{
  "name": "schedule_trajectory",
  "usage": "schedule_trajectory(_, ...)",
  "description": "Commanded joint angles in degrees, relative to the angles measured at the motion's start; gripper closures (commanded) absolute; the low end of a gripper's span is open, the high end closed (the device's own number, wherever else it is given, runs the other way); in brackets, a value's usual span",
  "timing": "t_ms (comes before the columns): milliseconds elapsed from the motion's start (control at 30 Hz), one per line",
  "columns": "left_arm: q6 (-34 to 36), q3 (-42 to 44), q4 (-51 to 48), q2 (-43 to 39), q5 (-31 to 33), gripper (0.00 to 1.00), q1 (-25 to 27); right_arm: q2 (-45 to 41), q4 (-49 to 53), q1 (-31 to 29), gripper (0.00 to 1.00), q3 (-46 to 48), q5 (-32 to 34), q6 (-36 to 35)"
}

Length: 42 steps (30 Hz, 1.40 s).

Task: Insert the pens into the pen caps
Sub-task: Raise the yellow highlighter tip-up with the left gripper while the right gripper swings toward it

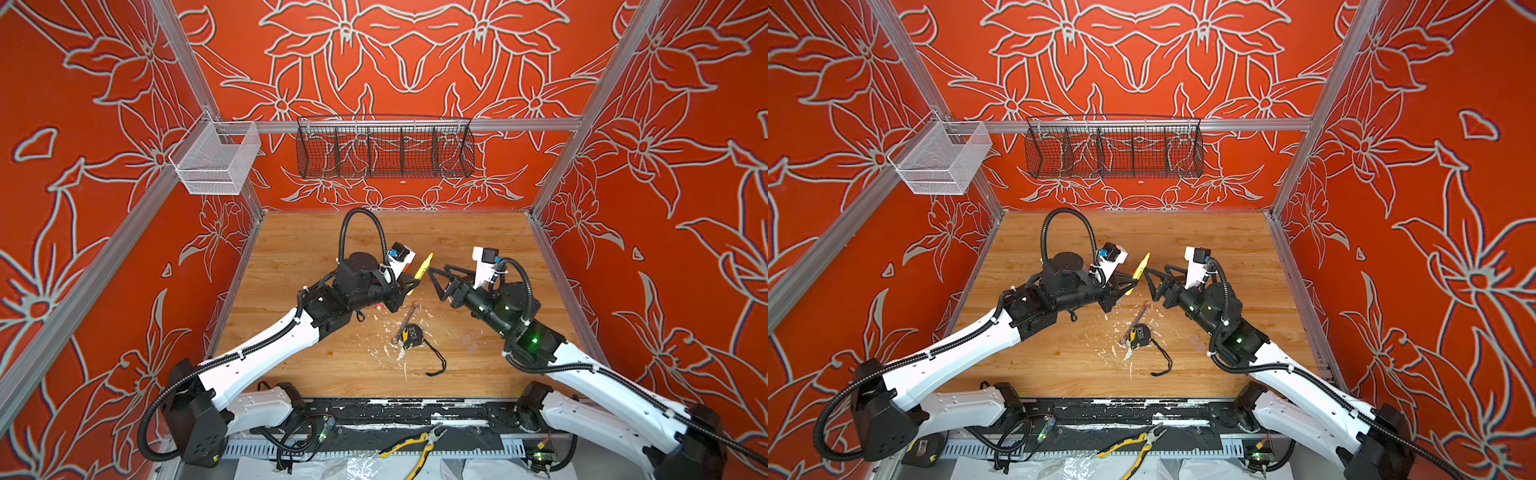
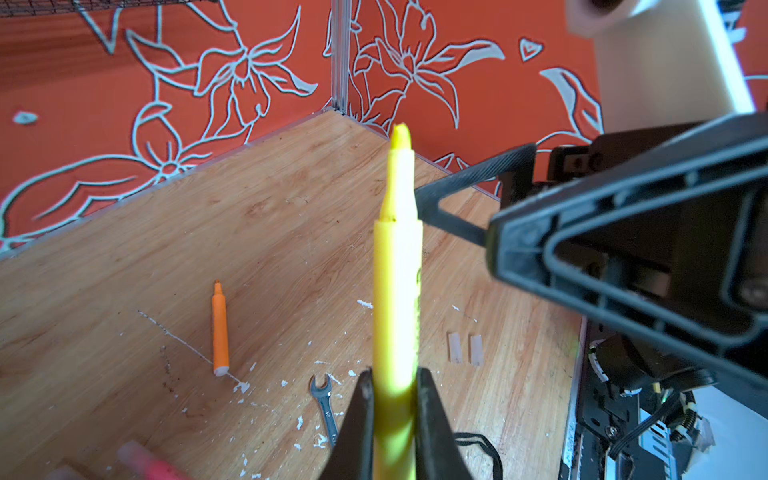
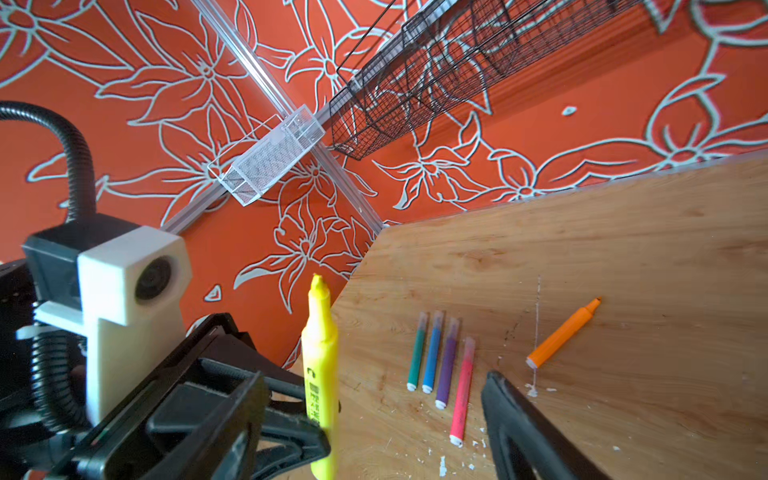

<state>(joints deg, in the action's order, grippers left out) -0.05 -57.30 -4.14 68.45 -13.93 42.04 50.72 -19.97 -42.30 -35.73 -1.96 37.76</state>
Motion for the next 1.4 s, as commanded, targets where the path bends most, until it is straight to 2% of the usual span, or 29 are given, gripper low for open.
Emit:
schedule_trajectory(0, 2.3, 0.0, 2.5, 0.0, -0.8, 1.0, 0.6, 0.4, -0.9, -1.4, 0.18, -2.4, -0.7, 0.5)
schedule_trajectory(300, 4.9, -1.0, 2.2, 1.9, 0.8, 1.0, 3.2, 0.7, 0.8, -3.6, 0.22, -3.8, 2.9, -1.4)
schedule_trajectory(433, 6.7, -0.5, 2.3, 1.6, 2.1, 1.0, 4.5, 1.5, 1.3, -3.7, 0.28, -4.5, 4.2, -1.3)
schedule_trajectory(533, 7.0, -0.1, 2.6, 1.4, 3.0, 1.0, 4.7, 1.9, 1.0, -3.8, 0.37, -4.6, 4.4, -1.2)
schedule_trajectory(767, 7.7, 0.1, 2.5, 1.2, 3.2, 0.99, 5.2, 2.8, 1.4, -4.1, 0.71, -4.9, 5.4, -0.8)
schedule_trajectory(900, 7.8, 0.7, 3.3, 1.0, 3.1, 0.79, 5.2, 2.6, 0.6, -4.6, 0.84, -4.4, 6.0, -0.1)
schedule_trajectory(967, 7.8, 0.7, 3.5, 1.1, 3.2, 0.72, 5.2, 2.7, -0.1, -5.1, 0.87, -4.0, 6.2, 0.1)
schedule_trajectory(1133, 7.9, 0.6, 3.4, 1.4, 2.9, 0.66, 5.3, 3.1, -1.1, -6.5, 0.92, -3.9, 7.1, 0.1)
schedule_trajectory(1367, 8.1, 0.8, 3.6, 1.4, 3.6, 0.64, 5.3, 3.0, -3.4, -7.3, 0.93, -2.8, 7.3, 1.3)
